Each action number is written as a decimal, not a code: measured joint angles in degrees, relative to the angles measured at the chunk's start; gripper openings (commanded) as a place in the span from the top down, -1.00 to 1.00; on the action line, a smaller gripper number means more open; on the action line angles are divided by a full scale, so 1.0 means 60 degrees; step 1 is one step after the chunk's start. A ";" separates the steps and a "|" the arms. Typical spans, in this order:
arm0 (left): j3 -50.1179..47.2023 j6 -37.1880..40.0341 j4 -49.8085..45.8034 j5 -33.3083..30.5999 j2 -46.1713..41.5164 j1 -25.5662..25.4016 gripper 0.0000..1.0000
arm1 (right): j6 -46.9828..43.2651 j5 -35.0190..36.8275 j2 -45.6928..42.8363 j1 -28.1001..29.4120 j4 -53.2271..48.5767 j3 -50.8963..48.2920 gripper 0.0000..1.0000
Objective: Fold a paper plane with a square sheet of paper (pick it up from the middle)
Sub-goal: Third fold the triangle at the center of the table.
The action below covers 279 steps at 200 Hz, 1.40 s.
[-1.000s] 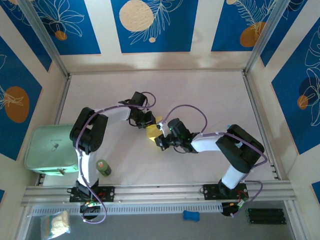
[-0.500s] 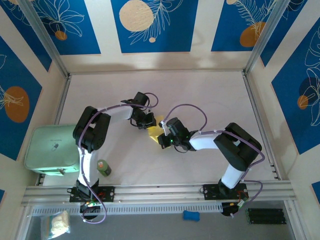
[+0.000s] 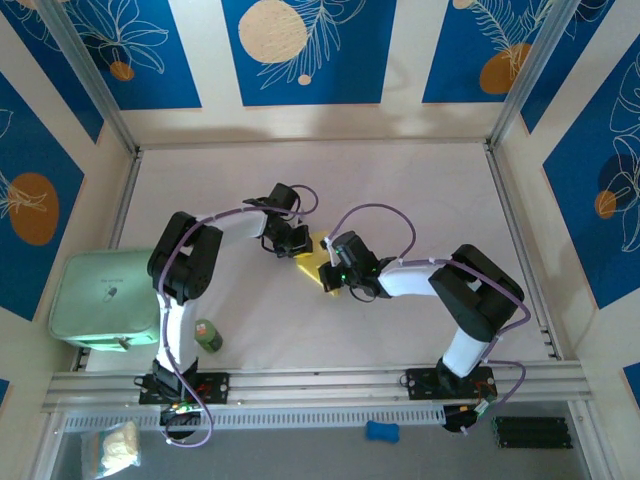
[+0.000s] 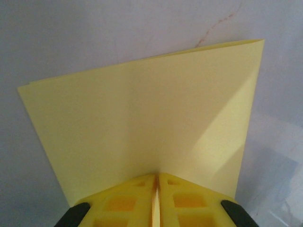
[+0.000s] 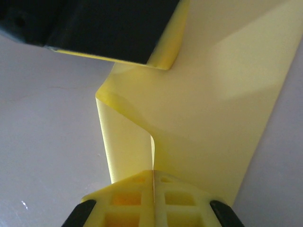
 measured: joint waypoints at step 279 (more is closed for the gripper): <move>0.0503 -0.0087 -0.0084 -0.0215 0.0109 -0.0066 0.49 | 0.0066 0.0062 0.0386 -0.0197 -0.0776 0.0586 1.00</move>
